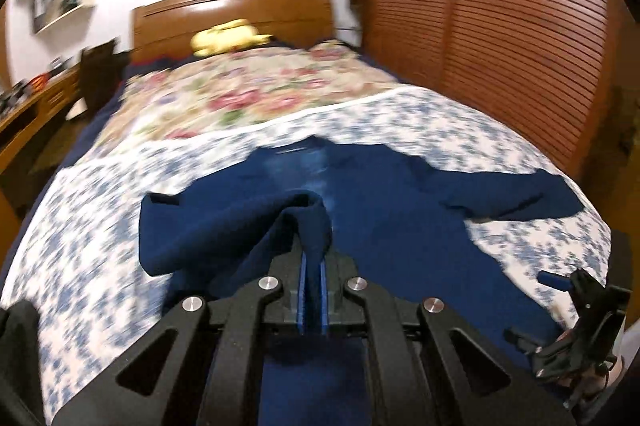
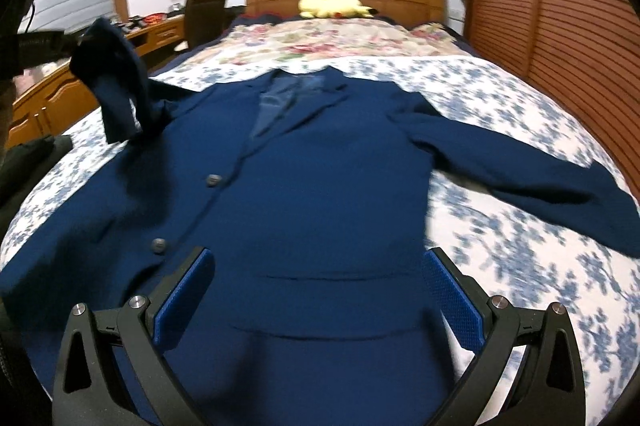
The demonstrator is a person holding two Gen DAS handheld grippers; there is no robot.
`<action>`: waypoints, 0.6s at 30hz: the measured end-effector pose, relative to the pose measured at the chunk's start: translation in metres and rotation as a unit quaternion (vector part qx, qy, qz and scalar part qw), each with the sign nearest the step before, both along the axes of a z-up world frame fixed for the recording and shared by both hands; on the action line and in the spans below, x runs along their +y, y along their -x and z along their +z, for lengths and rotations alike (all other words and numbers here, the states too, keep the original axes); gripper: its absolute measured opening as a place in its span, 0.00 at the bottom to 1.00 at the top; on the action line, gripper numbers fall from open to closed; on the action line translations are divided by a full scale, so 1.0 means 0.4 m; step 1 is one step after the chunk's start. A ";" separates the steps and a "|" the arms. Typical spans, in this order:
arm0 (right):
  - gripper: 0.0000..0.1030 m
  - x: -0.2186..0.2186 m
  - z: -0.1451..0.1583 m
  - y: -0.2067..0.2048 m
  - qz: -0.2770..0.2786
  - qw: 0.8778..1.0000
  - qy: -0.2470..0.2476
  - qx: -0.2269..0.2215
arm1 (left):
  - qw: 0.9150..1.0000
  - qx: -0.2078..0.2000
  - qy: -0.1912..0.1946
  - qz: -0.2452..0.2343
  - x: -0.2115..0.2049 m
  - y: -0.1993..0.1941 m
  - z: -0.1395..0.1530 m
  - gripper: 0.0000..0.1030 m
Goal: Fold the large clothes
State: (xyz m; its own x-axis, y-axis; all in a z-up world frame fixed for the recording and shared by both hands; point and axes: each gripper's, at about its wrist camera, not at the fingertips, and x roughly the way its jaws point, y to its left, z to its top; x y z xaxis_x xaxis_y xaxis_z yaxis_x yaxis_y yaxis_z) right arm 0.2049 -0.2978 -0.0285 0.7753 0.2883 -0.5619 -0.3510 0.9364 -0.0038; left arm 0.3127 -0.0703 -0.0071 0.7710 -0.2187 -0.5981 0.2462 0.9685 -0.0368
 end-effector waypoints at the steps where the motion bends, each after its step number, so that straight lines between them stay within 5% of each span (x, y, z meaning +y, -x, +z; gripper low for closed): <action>1: 1.00 -0.012 0.006 0.007 -0.005 1.000 0.001 0.000 | 1.000 -0.001 -0.001 -0.012 -0.029 -0.007 0.000 0.05; 4: 1.00 -0.051 0.017 0.033 -0.022 1.000 -0.003 0.003 | 0.999 0.010 -0.011 -0.030 -0.095 -0.021 -0.015 0.06; 10: 1.00 -0.077 0.029 0.048 -0.038 0.999 -0.017 0.014 | 0.997 0.024 -0.029 -0.066 -0.141 0.011 -0.066 0.35; 18: 1.00 0.000 0.039 0.023 -0.012 1.000 -0.022 0.012 | 0.998 0.017 -0.018 -0.055 -0.062 0.093 -0.105 0.53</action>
State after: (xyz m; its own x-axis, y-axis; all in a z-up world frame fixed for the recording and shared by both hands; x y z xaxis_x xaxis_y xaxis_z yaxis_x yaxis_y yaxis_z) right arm 0.1958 -0.2977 -0.0131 0.7689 0.2956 -0.5670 -0.3284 0.9434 0.0465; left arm 0.2753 -0.0949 -0.0489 0.7227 -0.2789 -0.6324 0.3504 0.9365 -0.0125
